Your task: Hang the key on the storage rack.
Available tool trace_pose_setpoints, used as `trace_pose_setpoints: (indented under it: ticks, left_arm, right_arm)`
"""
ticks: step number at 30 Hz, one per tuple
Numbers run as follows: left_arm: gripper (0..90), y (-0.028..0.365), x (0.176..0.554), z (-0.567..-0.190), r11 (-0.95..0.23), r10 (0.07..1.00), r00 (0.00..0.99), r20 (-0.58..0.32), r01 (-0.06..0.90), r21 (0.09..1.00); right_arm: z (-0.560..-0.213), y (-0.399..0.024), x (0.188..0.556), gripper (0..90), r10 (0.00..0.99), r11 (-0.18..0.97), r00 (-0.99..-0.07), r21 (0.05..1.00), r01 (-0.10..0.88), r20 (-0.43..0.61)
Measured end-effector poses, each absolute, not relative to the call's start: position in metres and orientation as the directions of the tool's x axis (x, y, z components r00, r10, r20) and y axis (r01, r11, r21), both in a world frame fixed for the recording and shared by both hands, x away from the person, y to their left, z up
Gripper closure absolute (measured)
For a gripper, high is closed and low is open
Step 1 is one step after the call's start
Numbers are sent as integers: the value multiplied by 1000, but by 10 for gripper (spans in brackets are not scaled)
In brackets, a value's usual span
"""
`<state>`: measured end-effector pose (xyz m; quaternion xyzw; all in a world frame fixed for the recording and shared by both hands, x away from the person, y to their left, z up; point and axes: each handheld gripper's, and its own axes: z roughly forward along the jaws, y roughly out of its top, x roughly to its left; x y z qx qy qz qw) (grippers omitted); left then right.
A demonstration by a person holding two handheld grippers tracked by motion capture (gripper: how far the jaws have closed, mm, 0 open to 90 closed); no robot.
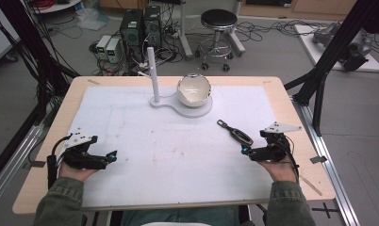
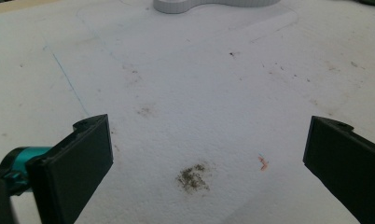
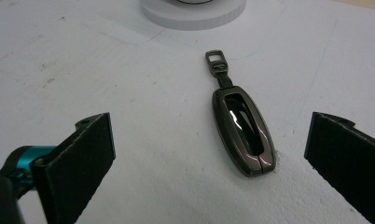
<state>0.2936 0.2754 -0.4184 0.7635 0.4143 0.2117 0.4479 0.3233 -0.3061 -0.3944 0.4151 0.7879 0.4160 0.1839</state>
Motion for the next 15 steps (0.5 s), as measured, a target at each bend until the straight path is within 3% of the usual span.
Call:
trace_pose_setpoints:
  ticks: [15]
  left_arm:
    - [18, 275, 294, -419, -262, 822, 569, -40, 439, 860]
  right_arm:
    - [-396, -305, 322, 7, 811, 316, -583, 799, 511, 52]
